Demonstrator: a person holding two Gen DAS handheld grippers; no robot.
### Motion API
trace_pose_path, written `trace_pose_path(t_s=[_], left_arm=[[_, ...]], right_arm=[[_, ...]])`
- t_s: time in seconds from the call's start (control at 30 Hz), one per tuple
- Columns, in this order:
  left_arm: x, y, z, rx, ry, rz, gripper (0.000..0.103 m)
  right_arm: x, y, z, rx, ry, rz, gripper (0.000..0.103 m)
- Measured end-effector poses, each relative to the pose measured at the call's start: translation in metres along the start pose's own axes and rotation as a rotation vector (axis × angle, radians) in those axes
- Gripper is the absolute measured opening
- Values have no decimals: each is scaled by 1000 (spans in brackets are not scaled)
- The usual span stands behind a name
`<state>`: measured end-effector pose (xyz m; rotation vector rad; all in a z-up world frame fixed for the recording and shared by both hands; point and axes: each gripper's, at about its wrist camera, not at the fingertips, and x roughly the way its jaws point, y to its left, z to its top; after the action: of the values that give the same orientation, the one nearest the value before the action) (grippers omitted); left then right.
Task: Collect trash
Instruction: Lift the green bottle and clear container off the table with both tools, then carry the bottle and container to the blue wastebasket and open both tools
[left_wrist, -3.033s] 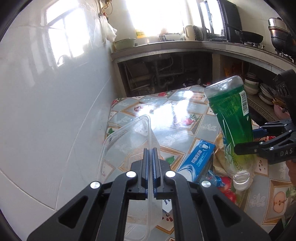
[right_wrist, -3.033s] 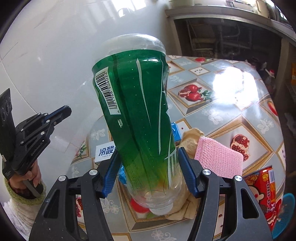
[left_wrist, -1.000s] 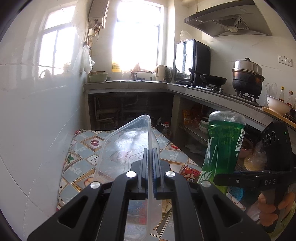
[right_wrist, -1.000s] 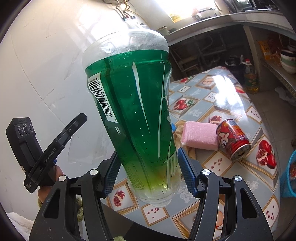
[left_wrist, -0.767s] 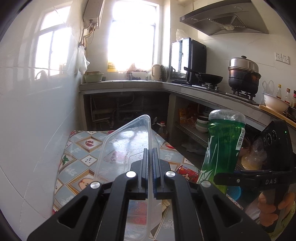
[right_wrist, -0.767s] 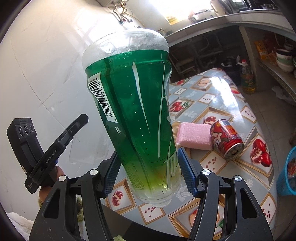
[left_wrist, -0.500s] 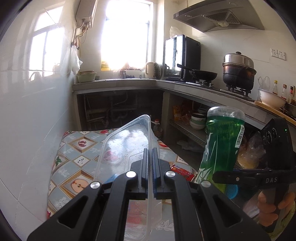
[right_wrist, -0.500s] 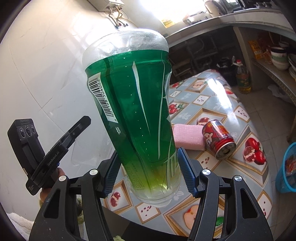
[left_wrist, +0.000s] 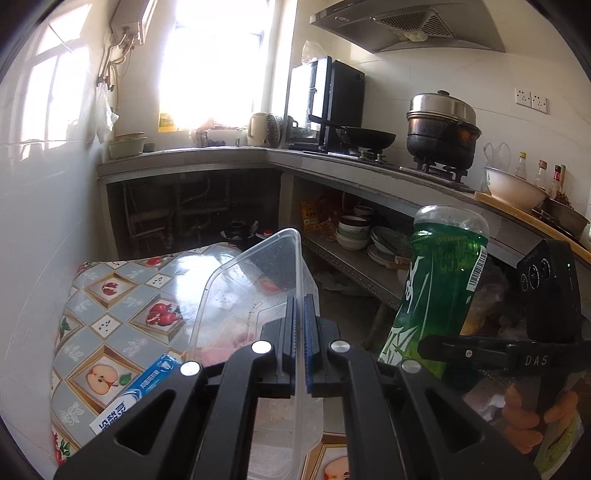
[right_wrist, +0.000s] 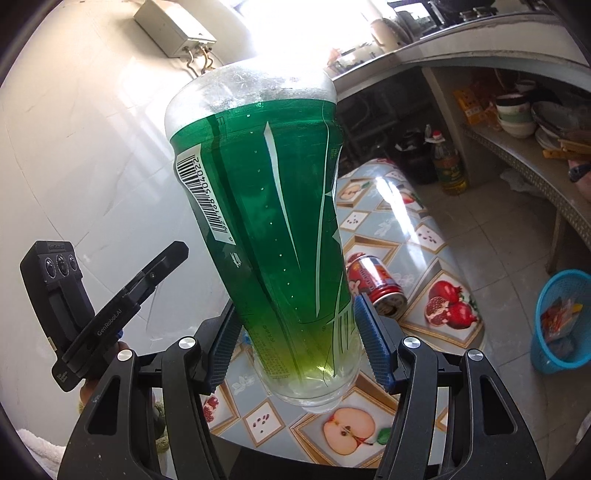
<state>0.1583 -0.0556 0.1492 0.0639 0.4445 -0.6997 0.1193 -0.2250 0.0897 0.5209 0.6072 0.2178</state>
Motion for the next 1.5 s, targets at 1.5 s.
trace_pose_path(t_s=[1.5], left_arm=[[330, -223, -24, -148, 494, -426, 3]], right_arm=[[-47, -267, -35, 192, -17, -785, 58]])
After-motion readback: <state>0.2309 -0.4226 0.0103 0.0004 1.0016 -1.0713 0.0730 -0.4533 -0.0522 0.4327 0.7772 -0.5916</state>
